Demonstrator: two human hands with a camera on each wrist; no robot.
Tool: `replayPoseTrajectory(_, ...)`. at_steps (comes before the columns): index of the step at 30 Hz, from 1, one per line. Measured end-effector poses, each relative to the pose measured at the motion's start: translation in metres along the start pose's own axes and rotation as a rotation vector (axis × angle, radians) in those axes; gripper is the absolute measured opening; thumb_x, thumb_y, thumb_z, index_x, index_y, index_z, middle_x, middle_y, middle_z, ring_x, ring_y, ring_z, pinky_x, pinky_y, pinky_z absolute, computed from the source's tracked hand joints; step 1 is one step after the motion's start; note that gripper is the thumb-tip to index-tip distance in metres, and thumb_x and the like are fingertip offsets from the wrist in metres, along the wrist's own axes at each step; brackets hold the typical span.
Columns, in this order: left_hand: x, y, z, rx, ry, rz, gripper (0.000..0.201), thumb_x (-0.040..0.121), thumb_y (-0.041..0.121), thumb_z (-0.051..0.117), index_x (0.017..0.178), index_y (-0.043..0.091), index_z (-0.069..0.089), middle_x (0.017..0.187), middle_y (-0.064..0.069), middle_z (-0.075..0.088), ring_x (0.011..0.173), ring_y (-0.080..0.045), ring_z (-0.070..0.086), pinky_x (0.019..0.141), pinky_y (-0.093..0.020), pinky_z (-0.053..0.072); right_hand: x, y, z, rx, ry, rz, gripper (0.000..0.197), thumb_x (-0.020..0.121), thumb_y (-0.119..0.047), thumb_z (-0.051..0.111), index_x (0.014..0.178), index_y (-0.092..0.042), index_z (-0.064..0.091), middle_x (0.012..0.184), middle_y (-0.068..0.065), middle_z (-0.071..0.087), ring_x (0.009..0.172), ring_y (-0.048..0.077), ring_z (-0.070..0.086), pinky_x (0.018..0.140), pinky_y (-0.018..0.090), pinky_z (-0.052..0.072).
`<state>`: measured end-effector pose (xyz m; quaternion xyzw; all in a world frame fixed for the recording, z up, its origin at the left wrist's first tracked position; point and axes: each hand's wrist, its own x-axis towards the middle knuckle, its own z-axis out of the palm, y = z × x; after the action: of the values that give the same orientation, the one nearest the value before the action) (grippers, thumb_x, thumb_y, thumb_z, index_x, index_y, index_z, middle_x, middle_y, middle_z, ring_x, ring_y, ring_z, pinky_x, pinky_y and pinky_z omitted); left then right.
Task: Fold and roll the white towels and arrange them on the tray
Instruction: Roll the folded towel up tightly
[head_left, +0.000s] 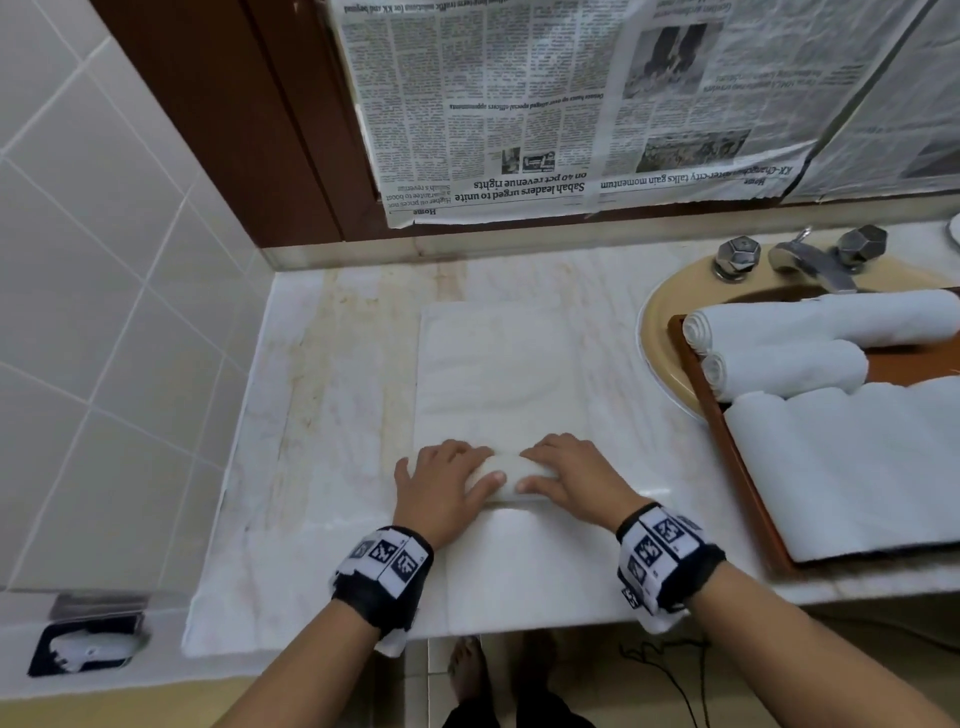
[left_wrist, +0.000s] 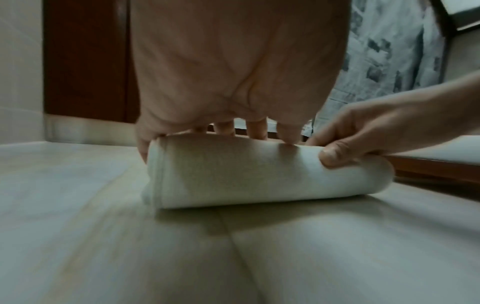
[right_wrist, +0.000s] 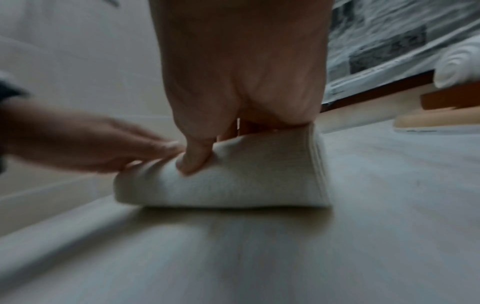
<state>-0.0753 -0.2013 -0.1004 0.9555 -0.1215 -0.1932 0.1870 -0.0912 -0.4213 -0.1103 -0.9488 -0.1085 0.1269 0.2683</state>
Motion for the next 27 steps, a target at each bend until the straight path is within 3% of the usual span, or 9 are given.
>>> replayPoseTrajectory(2,-0.007,0.001,0.005,-0.032,0.012,0.003,0.044,0.097,0.064,0.036,0.136,0.049,0.048,0.136,0.018,0.048,0.133,-0.014,0.036,0.113,-0.050,0.020,0.004,0.002,-0.012,0.117,-0.087,0.036,0.049,0.088,-0.055,0.065,0.125,-0.023,0.067,0.117,0.001,0.064,0.110,0.019,0.055,0.096,0.032,0.040)
replayPoseTrajectory(5,-0.008,0.000,0.009,-0.053,-0.002,-0.024,0.044,0.096,0.067,0.036,0.132,0.049,0.052,0.130,0.018,0.053,0.128,-0.013,0.041,0.107,-0.045,0.025,-0.001,0.001,-0.016,0.110,-0.107,0.053,0.037,0.097,-0.045,0.057,0.120,-0.018,0.069,0.114,0.001,0.068,0.109,0.021,0.059,0.095,0.036,0.043)
replayPoseTrajectory(8,0.001,0.002,0.003,-0.034,-0.070,-0.064,0.048,0.093,0.071,0.037,0.131,0.046,0.054,0.129,0.014,0.057,0.126,-0.015,0.046,0.103,-0.046,0.030,-0.021,-0.008,0.007,-0.235,0.173,-0.013,0.046,0.099,-0.048,0.039,0.120,-0.015,0.063,0.108,0.005,0.065,0.096,0.029,0.061,0.084,0.042,0.048)
replayPoseTrajectory(11,0.011,0.002,-0.003,-0.039,-0.170,-0.087,0.046,0.093,0.069,0.039,0.129,0.047,0.055,0.127,0.012,0.059,0.125,-0.017,0.050,0.100,-0.048,0.033,-0.035,-0.007,0.024,-0.302,0.254,-0.104,0.050,0.090,-0.056,0.042,0.113,-0.018,0.065,0.102,0.002,0.062,0.085,0.026,0.060,0.077,0.040,0.051)
replayPoseTrajectory(16,-0.010,0.005,0.003,0.086,-0.045,-0.055,0.047,0.096,0.066,0.033,0.136,0.047,0.047,0.139,0.014,0.043,0.133,-0.017,0.036,0.113,-0.055,0.018,-0.010,0.000,-0.003,-0.061,0.005,-0.008,0.070,0.081,-0.074,0.036,0.123,-0.027,0.066,0.114,-0.003,0.065,0.107,0.018,0.056,0.093,0.033,0.039)
replayPoseTrajectory(19,-0.026,0.004,0.013,0.138,0.085,0.014,0.063,0.091,0.072,0.021,0.143,0.043,0.040,0.142,0.014,0.043,0.135,-0.016,0.035,0.116,-0.055,0.015,0.005,0.007,-0.014,0.135,-0.050,0.063,0.042,0.086,-0.059,0.064,0.111,-0.027,0.072,0.106,-0.006,0.070,0.100,0.013,0.061,0.092,0.033,0.045)
replayPoseTrajectory(22,-0.027,-0.005,0.022,0.103,0.124,0.048,0.072,0.086,0.077,0.014,0.143,0.044,0.043,0.138,0.014,0.048,0.131,-0.015,0.039,0.115,-0.051,0.021,0.013,0.011,-0.019,0.297,-0.096,0.174,0.024,0.083,-0.051,0.073,0.091,-0.029,0.075,0.088,-0.010,0.072,0.087,0.008,0.064,0.085,0.036,0.051)
replayPoseTrajectory(24,-0.018,-0.009,0.016,0.082,0.072,0.026,0.070,0.085,0.080,0.015,0.140,0.048,0.045,0.134,0.015,0.050,0.128,-0.013,0.040,0.111,-0.045,0.023,0.012,0.006,-0.016,0.075,0.014,0.145,0.027,0.090,-0.050,0.062,0.095,-0.026,0.073,0.089,-0.006,0.070,0.087,0.015,0.063,0.082,0.039,0.049)
replayPoseTrajectory(27,0.008,-0.009,-0.003,-0.014,-0.056,-0.034,0.057,0.089,0.078,0.033,0.135,0.048,0.050,0.132,0.012,0.054,0.128,-0.014,0.043,0.105,-0.043,0.028,-0.008,-0.004,0.003,-0.287,0.340,-0.075,0.037,0.095,-0.047,0.045,0.103,-0.019,0.068,0.097,-0.001,0.064,0.090,0.024,0.059,0.080,0.040,0.046)
